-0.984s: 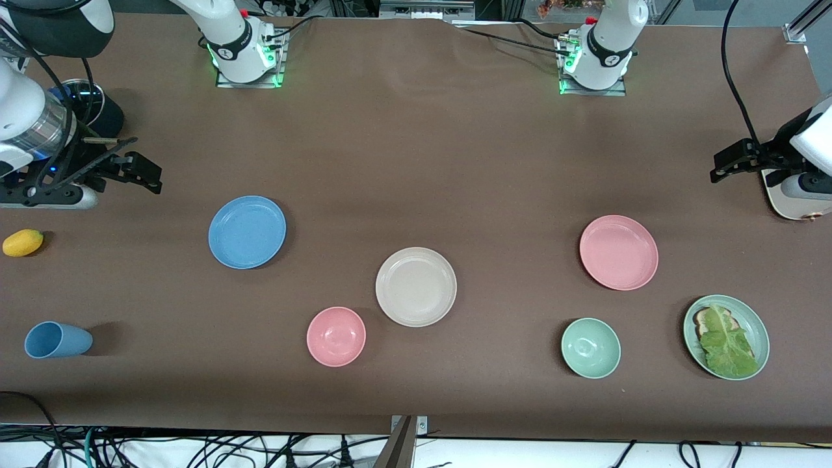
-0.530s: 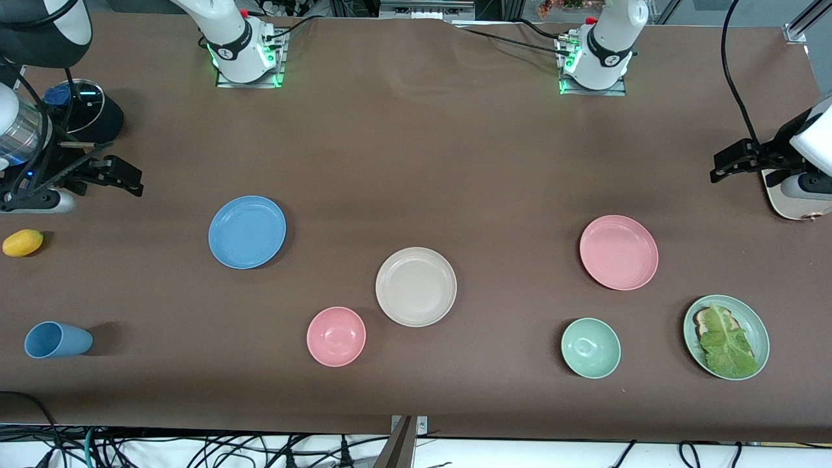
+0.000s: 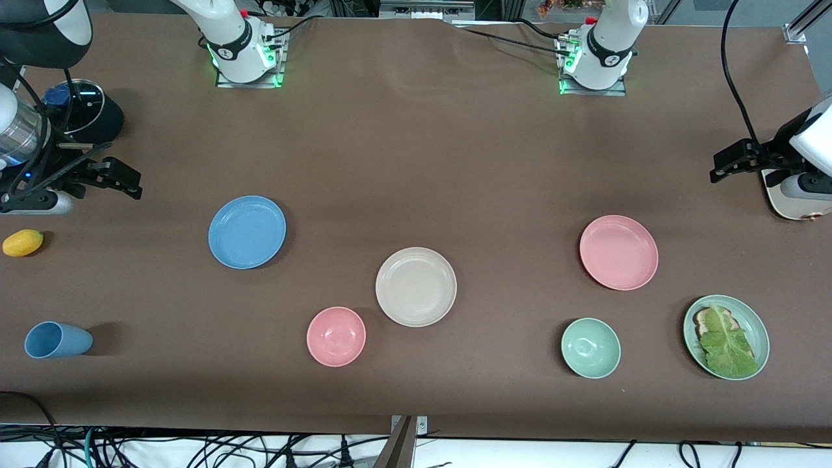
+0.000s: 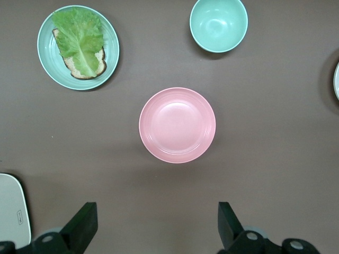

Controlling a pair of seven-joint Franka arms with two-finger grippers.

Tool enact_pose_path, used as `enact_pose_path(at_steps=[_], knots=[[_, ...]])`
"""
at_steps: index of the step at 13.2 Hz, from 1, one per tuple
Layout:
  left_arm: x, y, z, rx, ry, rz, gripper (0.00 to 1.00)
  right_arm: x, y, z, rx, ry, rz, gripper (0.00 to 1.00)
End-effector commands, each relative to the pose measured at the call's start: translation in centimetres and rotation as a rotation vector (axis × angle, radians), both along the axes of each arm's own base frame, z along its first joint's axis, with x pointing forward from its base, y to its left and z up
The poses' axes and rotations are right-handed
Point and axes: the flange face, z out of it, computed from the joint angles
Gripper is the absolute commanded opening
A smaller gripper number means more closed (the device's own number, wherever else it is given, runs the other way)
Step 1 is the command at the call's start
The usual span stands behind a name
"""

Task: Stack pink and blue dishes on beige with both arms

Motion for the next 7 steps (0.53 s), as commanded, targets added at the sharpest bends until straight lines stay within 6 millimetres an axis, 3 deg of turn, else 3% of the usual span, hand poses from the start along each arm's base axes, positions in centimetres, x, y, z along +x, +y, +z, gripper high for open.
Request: enact_pose_path(at_steps=[1,7], knots=[[0.27,-0.19,0.38,-0.023,-0.011,-0.011,1.00,-0.01,-0.12,0.49,0.006,-0.010,0.012,1.00],[0.27,-0.19,0.38,-0.023,-0.011,-0.011,1.00,-0.01,-0.15,0.49,0.003,-0.010,0.013,1.00]])
